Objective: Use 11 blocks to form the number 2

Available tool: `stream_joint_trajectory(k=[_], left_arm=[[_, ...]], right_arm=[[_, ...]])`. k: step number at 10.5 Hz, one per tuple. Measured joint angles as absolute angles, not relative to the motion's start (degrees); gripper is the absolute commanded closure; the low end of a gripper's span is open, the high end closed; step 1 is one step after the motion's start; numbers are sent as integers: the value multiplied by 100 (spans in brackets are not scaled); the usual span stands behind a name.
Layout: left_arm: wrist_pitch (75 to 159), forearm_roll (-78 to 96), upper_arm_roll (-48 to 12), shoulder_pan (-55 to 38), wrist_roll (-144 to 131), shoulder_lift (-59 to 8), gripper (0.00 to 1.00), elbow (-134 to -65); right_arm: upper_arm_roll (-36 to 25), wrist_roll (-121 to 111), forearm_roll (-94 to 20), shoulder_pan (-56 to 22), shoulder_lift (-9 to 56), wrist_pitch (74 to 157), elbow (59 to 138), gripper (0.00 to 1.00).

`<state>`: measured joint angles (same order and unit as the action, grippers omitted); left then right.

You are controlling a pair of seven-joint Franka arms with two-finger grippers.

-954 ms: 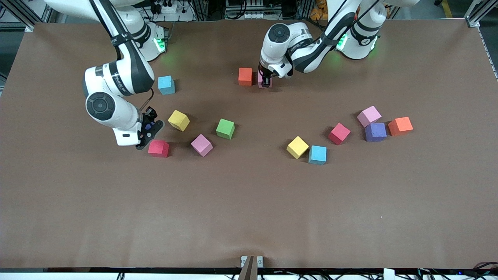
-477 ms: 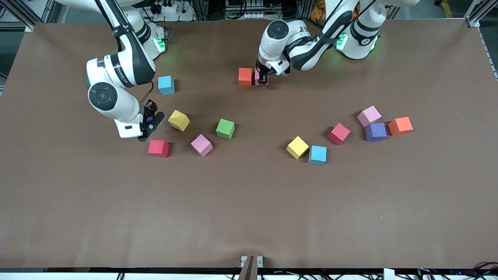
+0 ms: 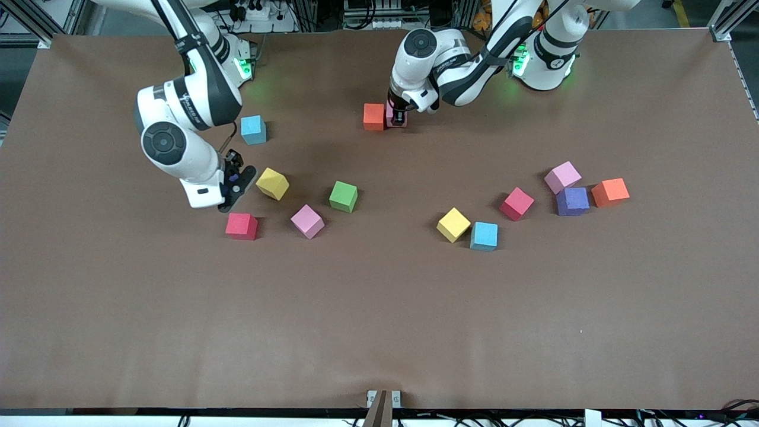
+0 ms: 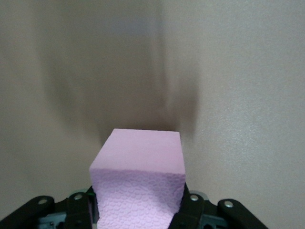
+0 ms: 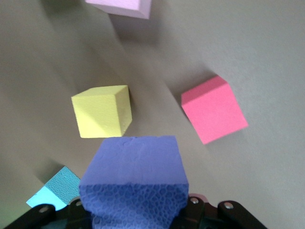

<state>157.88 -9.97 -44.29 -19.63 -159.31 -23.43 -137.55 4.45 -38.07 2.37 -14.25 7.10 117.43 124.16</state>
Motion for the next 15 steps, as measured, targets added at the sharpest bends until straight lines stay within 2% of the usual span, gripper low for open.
stream_joint_trajectory(k=[8,9,10,11,15], left_arm=[[15803,-996,-4313,-2026,-15933,-2568,98,-13528],[15803,-996,-4307,-2040,-15933,-2573,78,-13520],[15803,-996,-4293,-2045,-15933,-2577,18,-13518],[15803,-996,-4280,-2050,-15928,-2588,0,-13518],[15803,-996,-4224,-2062,-15903,-2626,0,-13509]], right_arm=[[462,-3868,233,-2311,709,11841,12417,97],[458,-3868,233,-2313,709,11882,12418,97],[451,-3868,233,-2313,709,11937,12418,97],[448,-3868,233,-2313,709,11976,12418,97],[403,-3868,229,-2310,709,12060,12345,97]])
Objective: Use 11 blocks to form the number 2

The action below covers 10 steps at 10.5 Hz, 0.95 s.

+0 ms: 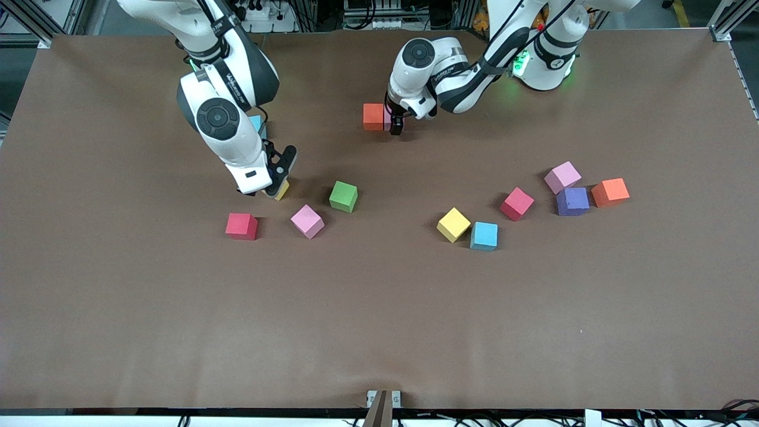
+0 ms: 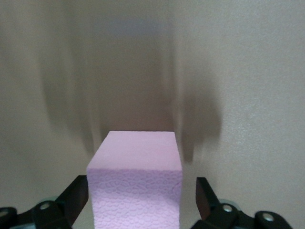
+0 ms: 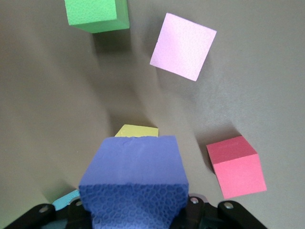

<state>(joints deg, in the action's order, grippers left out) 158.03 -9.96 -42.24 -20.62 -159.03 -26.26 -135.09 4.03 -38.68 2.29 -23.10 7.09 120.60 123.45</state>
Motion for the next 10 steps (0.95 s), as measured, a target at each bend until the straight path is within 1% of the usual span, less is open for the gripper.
stream_joint_trajectory(k=[3,7,10], left_arm=[[15713,-997,-4244,-2055,-15893,-2482,0,-13486],[15312,-997,-4684,-1947,-15901,-1861,0,-13470],[15111,-1003,-4775,-1628,-15675,-1559,0,-13463]], right_arm=[[395,-3868,228,-2307,709,12069,12313,97],[372,-3868,228,-2290,710,12121,12295,97],[366,-3868,228,-2287,710,12137,12276,97]])
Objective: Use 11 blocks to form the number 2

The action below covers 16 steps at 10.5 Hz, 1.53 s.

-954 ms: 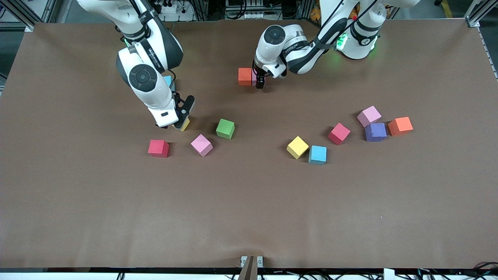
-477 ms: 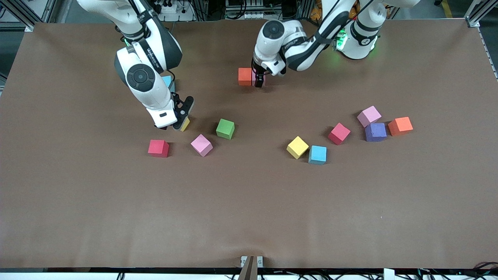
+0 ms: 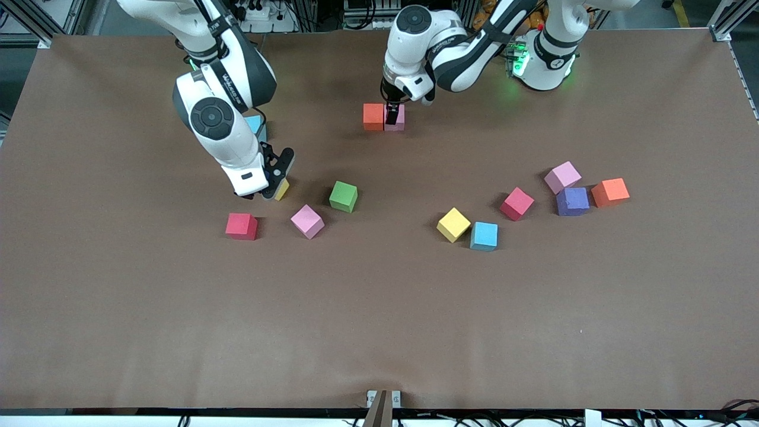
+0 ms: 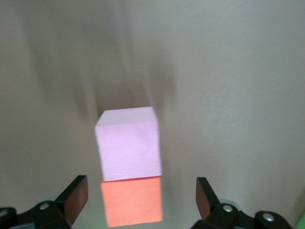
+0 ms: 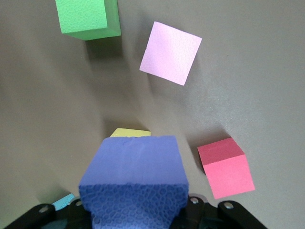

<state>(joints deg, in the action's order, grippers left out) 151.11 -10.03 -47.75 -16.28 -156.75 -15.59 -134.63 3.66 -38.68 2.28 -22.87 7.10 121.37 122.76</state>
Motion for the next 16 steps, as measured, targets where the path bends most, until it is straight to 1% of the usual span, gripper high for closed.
stream_joint_trajectory(k=[3,4,6,7,10,12,14,16], left_arm=[[14990,-1070,-4734,-990,-14962,-1487,0,-13340],[14874,-1072,-4605,-771,-14415,-1486,0,-13231],[14645,-1051,-3985,-572,-12986,-1520,0,-12905],[14597,-1002,-3638,-541,-12218,-1636,0,-12691],[14586,-991,-2852,-562,-10995,-2113,0,-12148],[14438,-991,-2613,-581,-10514,-2371,0,-11762],[13832,-991,-2466,-755,-10180,-2691,0,-11097],[13384,-991,-2079,-1105,-9732,-2995,0,-10568]], right_arm=[[355,-3869,228,-2283,715,12140,12255,97],[348,-3869,228,-2281,715,12141,12237,97],[334,-3869,227,-2251,717,12142,12207,97],[331,-3872,228,-2220,718,12141,12203,97],[329,-3874,227,-2208,722,12142,12198,97],[328,-3875,227,-2208,722,12142,12193,97],[326,-4017,227,-2161,722,12142,12191,97],[324,-4278,227,-1985,722,12141,12188,97]])
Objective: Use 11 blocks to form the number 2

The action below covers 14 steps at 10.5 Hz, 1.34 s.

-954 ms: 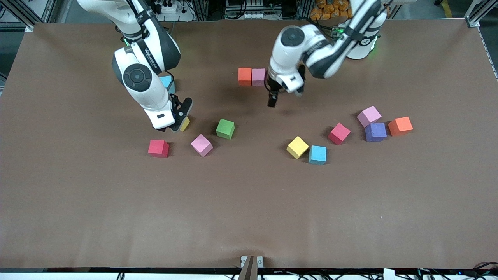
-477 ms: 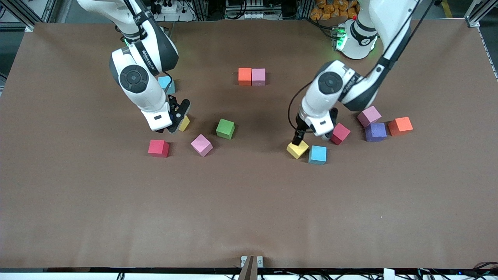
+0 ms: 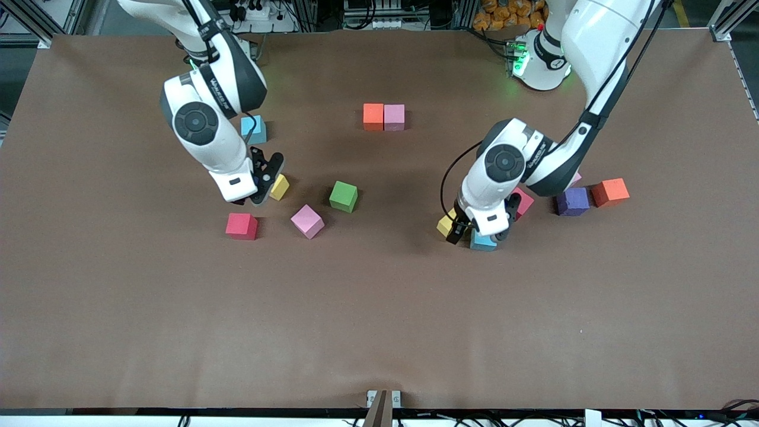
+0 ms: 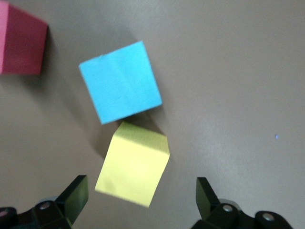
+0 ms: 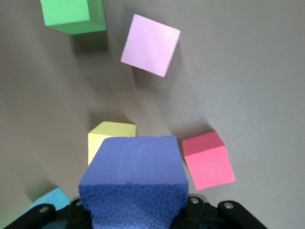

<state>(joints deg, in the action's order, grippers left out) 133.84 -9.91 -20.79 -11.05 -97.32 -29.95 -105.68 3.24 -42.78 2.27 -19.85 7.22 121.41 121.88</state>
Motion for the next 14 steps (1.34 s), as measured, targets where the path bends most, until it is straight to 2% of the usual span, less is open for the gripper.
stream_joint_trajectory(k=[5,9,10,12,14], left_arm=[[13307,-991,-1884,-1381,-9179,-3282,0,-10482],[13272,-991,-1853,-1471,-8970,-3429,0,-10478],[13272,-992,-1831,-1471,-8954,-3477,3,-10475],[13272,-992,-1752,-1471,-8946,-3506,31,-10465],[13272,-992,-1672,-1470,-8886,-3506,47,-10444]], right_arm=[[399,-4833,222,-2020,722,12142,12184,98],[434,-5002,211,-2658,722,12134,12177,99],[439,-5077,209,-2845,722,12131,12178,99],[444,-5134,206,-3239,726,12092,12178,100],[447,-5146,205,-3598,775,12089,12181,100]])
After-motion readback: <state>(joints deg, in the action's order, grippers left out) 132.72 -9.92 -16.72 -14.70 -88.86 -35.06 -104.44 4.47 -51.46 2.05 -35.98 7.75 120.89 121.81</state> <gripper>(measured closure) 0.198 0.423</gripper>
